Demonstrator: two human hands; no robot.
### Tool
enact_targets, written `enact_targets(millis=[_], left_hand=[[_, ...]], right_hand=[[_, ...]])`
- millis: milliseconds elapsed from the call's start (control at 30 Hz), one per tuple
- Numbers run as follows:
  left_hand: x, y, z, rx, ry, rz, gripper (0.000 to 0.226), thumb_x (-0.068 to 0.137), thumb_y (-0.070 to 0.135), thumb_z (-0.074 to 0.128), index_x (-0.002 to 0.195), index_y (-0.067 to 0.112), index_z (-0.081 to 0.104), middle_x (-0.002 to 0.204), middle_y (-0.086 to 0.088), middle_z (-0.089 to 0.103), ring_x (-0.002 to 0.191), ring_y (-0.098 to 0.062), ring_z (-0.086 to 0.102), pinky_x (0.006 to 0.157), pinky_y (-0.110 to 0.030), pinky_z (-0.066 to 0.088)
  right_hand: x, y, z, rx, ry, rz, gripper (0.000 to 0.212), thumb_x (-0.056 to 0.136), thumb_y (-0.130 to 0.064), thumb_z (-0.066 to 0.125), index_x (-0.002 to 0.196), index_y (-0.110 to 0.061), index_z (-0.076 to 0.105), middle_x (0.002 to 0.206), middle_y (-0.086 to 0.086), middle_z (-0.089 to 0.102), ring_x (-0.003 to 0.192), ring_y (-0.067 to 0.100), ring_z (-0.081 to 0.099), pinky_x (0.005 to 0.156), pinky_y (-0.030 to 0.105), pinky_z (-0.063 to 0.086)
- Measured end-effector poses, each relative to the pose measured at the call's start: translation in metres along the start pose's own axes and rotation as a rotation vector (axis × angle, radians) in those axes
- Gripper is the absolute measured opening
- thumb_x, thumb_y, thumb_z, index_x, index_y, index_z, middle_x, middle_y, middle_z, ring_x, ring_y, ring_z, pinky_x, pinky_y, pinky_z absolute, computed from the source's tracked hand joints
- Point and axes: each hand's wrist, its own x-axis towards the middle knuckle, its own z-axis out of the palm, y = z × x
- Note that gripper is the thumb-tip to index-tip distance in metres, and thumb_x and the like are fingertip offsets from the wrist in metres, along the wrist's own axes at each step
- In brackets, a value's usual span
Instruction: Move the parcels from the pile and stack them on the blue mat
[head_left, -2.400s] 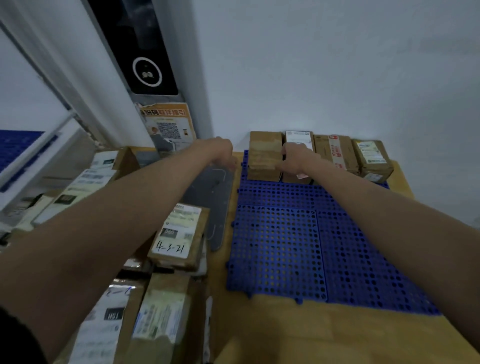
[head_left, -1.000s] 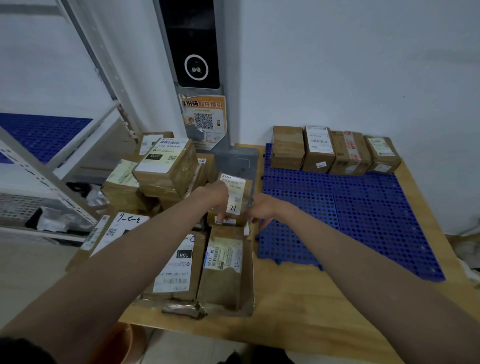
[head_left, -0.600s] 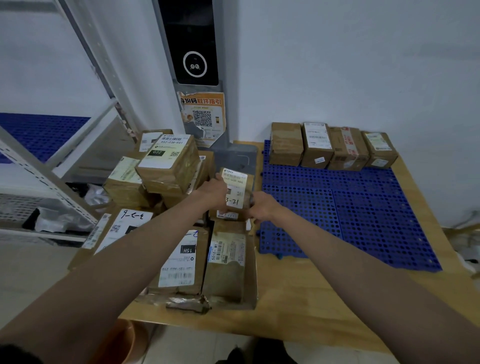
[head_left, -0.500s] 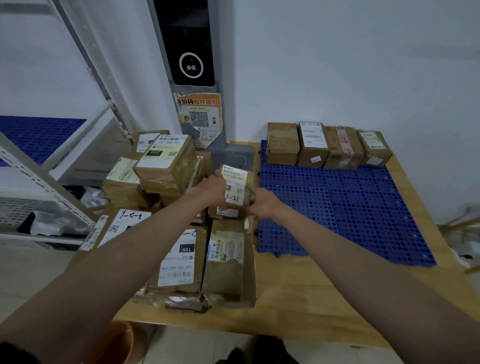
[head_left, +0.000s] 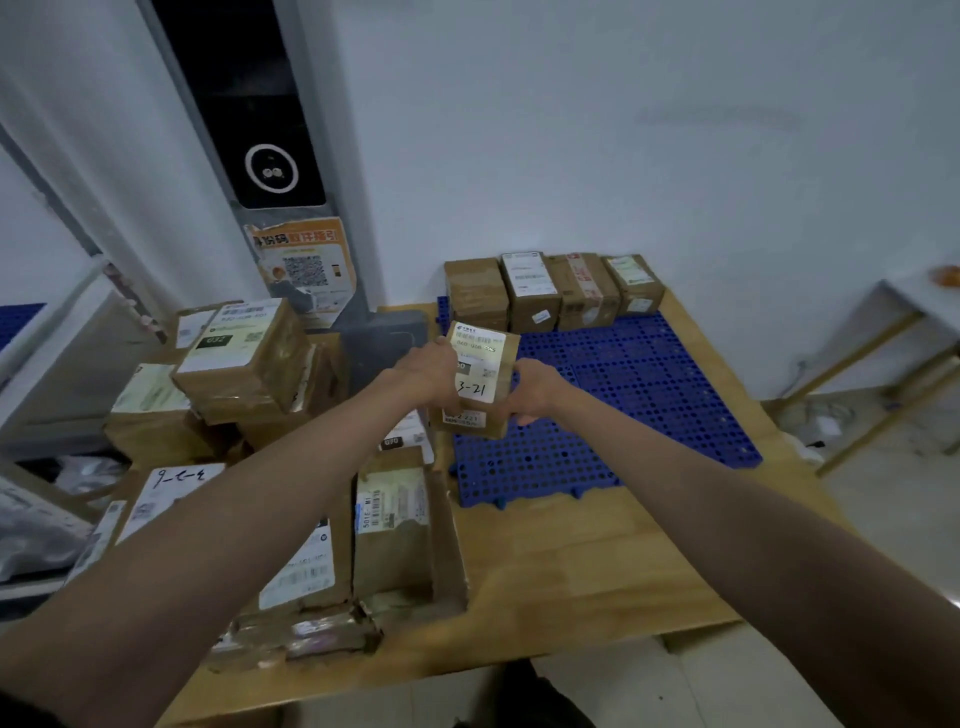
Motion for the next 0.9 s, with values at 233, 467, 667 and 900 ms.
enact_targets(millis=[233, 467, 667, 900], left_hand=[[0.018, 0.065, 0.008, 0.019, -0.046, 0.121, 0.111, 0.074, 0.027, 0.083, 0.152, -0.001, 0.009, 0.134, -0.014, 0.05, 0.121, -0.032, 0.05, 0.094, -0.039, 0.05], [0.052, 0.127, 0.022, 0.031, -0.123, 0.188, 0.104, 0.077, 0.027, 0.081, 0.152, 0.003, 0.013, 0.129, -0.012, 0.051, 0.114, -0.029, 0.053, 0.09, -0.036, 0.05], [0.094, 0.18, 0.037, 0.029, -0.17, 0.16, 0.11, 0.08, 0.033, 0.078, 0.154, 0.004, 0.003, 0.135, -0.013, 0.045, 0.118, -0.032, 0.05, 0.093, -0.04, 0.049], [0.156, 0.256, 0.061, -0.052, -0.206, 0.101, 0.111, 0.079, 0.031, 0.079, 0.154, 0.004, 0.002, 0.133, -0.014, 0.047, 0.115, -0.031, 0.053, 0.085, -0.037, 0.051]], right_hand=[[-0.02, 0.058, -0.03, 0.185, 0.093, 0.078, 0.059, 0.083, -0.017, 0.074, 0.136, -0.016, 0.049, 0.134, 0.007, 0.055, 0.096, 0.018, 0.055, 0.082, 0.037, 0.058], [-0.017, 0.122, -0.064, 0.198, 0.127, 0.165, 0.056, 0.082, -0.013, 0.075, 0.133, -0.015, 0.051, 0.131, 0.007, 0.056, 0.101, 0.022, 0.058, 0.08, 0.037, 0.059], [0.009, 0.184, -0.101, 0.191, 0.088, 0.157, 0.057, 0.082, -0.017, 0.076, 0.133, -0.018, 0.052, 0.129, 0.006, 0.058, 0.099, 0.02, 0.058, 0.076, 0.036, 0.06], [0.046, 0.269, -0.151, 0.178, 0.044, 0.135, 0.066, 0.083, -0.024, 0.074, 0.141, -0.022, 0.043, 0.121, 0.005, 0.062, 0.087, 0.018, 0.063, 0.063, 0.03, 0.058]])
